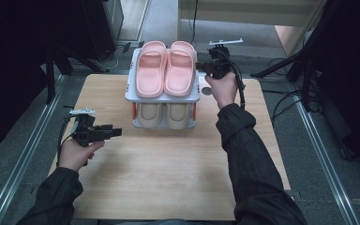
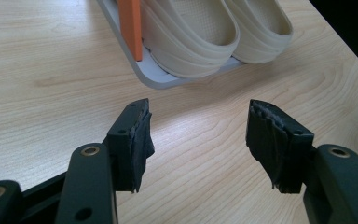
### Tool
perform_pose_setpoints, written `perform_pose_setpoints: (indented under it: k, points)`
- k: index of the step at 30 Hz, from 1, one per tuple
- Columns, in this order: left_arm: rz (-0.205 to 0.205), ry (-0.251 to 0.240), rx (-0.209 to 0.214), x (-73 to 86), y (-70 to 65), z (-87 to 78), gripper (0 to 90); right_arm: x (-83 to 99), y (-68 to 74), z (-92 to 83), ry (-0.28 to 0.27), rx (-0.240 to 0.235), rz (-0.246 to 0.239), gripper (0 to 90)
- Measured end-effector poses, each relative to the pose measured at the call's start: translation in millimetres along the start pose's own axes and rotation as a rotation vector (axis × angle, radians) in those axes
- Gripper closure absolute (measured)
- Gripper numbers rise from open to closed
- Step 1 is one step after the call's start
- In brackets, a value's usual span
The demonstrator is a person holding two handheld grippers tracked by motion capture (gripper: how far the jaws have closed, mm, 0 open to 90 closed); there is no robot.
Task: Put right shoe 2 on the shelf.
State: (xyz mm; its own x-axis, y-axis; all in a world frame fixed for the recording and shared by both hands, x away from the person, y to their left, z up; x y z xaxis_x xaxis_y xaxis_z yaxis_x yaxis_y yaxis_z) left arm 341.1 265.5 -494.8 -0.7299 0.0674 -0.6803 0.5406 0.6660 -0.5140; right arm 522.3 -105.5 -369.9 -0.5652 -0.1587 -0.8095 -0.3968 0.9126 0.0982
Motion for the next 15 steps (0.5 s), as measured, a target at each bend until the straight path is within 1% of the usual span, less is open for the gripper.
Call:
perform_pose_setpoints:
  k: [1, 4, 9, 13, 15]
  points:
    - [-0.001, -0.001, 0.002, -0.2, -0.3, 0.4, 40.2, 4.6, -0.1, -6.2, -0.005, -0.003, -0.013, 88.8]
    - [-0.001, 0.002, 0.002, -0.7, -1.5, 1.1, 40.0, 17.0, -2.3, -22.7, -0.022, -0.019, -0.012, 88.7]
    - [0.008, 0.01, -0.002, -1.8, -2.9, 3.2, 39.6, 49.5, -1.9, -50.2, -0.04, -0.053, -0.014, 86.5]
    - [0.015, 0.01, -0.002, -2.7, -3.4, 4.3, 39.5, 75.9, 2.2, -65.5, -0.038, -0.075, -0.04, 83.9]
    - [0.011, 0.009, -0.003, -2.8, -3.8, 4.9, 39.4, 90.0, 4.0, -69.6, -0.03, -0.094, -0.041, 81.6]
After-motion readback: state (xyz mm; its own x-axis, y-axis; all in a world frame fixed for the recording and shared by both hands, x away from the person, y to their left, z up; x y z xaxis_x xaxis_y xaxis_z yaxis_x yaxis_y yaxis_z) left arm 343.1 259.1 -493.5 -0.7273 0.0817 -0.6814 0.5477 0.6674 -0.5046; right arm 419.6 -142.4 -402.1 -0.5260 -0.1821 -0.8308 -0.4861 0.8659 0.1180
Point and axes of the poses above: each handheld gripper's, and its own axes: z roughly forward along the jaws, x roughly out of its underside, y roughly to its left, the point moved 3 cm from there along z, roughly forward along the jaws, and after that the axes turned 12 degrees about x, right-handed, at the moved point
